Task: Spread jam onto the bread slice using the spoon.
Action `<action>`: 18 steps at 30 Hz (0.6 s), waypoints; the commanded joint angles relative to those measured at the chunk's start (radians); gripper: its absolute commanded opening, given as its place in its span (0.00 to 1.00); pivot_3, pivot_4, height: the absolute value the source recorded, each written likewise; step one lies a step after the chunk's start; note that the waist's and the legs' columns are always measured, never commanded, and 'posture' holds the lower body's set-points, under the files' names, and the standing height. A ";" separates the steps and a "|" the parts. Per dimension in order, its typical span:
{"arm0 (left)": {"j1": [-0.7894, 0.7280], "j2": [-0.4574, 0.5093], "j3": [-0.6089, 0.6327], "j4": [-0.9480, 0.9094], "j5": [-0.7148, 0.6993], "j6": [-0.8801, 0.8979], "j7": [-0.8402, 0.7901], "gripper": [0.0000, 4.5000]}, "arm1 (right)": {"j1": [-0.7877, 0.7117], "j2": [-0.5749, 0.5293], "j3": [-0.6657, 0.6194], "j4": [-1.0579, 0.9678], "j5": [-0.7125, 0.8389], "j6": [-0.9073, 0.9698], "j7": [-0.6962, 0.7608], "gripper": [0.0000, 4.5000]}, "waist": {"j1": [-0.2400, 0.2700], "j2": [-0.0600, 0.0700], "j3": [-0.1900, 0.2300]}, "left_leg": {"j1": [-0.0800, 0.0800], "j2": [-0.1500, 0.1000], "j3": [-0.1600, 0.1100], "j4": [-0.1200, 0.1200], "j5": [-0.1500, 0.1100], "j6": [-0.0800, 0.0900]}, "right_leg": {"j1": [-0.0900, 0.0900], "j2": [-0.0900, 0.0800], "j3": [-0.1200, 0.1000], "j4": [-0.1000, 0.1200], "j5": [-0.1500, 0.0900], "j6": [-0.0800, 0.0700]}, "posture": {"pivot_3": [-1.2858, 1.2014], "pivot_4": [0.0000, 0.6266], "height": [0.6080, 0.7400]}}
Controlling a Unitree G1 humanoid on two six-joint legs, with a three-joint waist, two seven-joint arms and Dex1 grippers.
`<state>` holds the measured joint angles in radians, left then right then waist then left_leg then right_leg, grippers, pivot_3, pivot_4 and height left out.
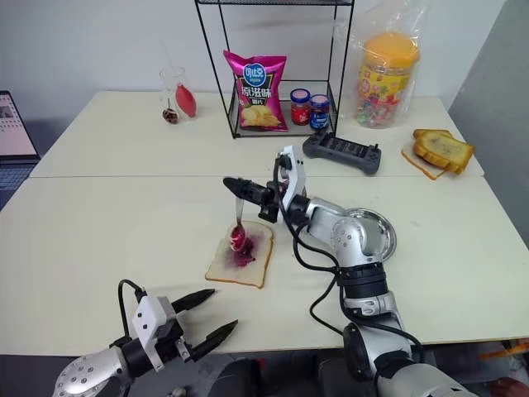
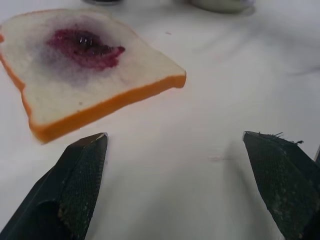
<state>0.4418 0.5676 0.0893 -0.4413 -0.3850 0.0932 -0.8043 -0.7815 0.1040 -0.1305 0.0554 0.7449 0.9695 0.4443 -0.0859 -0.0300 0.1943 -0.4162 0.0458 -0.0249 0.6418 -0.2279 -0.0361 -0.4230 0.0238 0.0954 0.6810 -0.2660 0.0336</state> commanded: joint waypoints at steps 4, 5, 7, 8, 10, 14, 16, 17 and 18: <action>-0.254 0.119 0.015 -0.131 -0.144 0.193 -0.038 1.00 | 0.008 -0.101 -0.134 -0.236 0.098 0.065 -0.177 0.01 | 0.007 0.000 0.000 | -0.001 -0.002 0.000 0.002 0.000 0.000 | 0.001 -0.001 0.000 -0.001 0.001 0.002 | 0.52 0.24 1.00; -0.343 0.153 -0.004 -0.139 -0.177 0.251 -0.061 1.00 | 0.020 -0.126 -0.167 -0.278 0.101 0.070 -0.219 0.01 | 0.006 0.000 0.000 | -0.001 -0.002 0.001 0.003 0.000 0.000 | 0.002 -0.001 0.001 -0.001 0.001 0.002 | 0.52 0.24 1.00; -0.476 0.194 -0.035 -0.141 -0.225 0.338 -0.089 1.00 | 0.041 -0.164 -0.207 -0.338 0.102 0.073 -0.281 0.01 | 0.012 0.000 0.000 | -0.002 -0.003 0.000 0.003 0.000 0.000 | 0.002 -0.001 0.000 -0.001 0.001 0.003 | 0.52 0.24 1.00; -0.556 0.203 -0.055 -0.136 -0.251 0.386 -0.096 1.00 | 0.056 -0.185 -0.227 -0.366 0.098 0.073 -0.309 0.01 | 0.012 0.000 0.000 | -0.002 -0.003 0.000 0.003 0.000 0.000 | 0.001 -0.001 0.000 -0.001 0.002 0.003 | 0.52 0.24 1.00; -0.670 0.212 -0.089 -0.126 -0.282 0.456 -0.108 1.00 | 0.081 -0.214 -0.254 -0.404 0.095 0.070 -0.357 0.01 | 0.009 0.000 0.000 | -0.001 -0.003 0.001 0.003 0.000 0.000 | 0.002 -0.001 0.001 -0.001 0.002 0.003 | 0.52 0.24 1.00; -0.880 0.169 -0.176 -0.060 -0.271 0.532 -0.116 1.00 | 0.175 -0.280 -0.304 -0.450 0.033 0.012 -0.418 0.01 | -0.004 0.000 0.000 | -0.001 -0.003 0.002 0.001 0.000 0.000 | 0.001 0.000 0.002 -0.001 0.001 0.004 | 0.52 0.24 1.00; -0.962 0.141 -0.225 -0.016 -0.244 0.544 -0.122 1.00 | 0.228 -0.304 -0.339 -0.457 0.010 -0.024 -0.442 0.01 | 0.003 0.000 0.000 | -0.001 -0.003 0.000 -0.001 0.000 0.000 | 0.001 0.001 0.001 -0.001 0.000 0.003 | 0.52 0.24 1.00; -0.987 0.128 -0.249 0.006 -0.223 0.540 -0.127 1.00 | 0.251 -0.309 -0.356 -0.453 0.001 -0.049 -0.450 0.01 | 0.004 0.000 0.000 | -0.001 -0.002 -0.001 -0.001 0.000 0.000 | 0.001 0.002 0.000 -0.001 0.000 0.003 | 0.52 0.24 1.00; -1.003 0.114 -0.270 0.025 -0.208 0.539 -0.127 1.00 | 0.271 -0.309 -0.375 -0.445 -0.001 -0.073 -0.456 0.01 | 0.004 0.000 0.000 | -0.001 -0.002 -0.001 -0.001 0.000 0.000 | 0.001 0.003 0.000 -0.001 0.000 0.003 | 0.52 0.24 1.00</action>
<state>-0.5353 0.6995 -0.1441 -0.4397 -0.6260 0.6323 -0.9262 -0.5266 -0.1907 -0.4509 -0.3571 0.7551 0.9663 0.0051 -0.0814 -0.0300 0.1943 -0.4172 0.0441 -0.0253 0.6411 -0.2279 -0.0360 -0.4220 0.0264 0.0966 0.6803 -0.2656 0.0364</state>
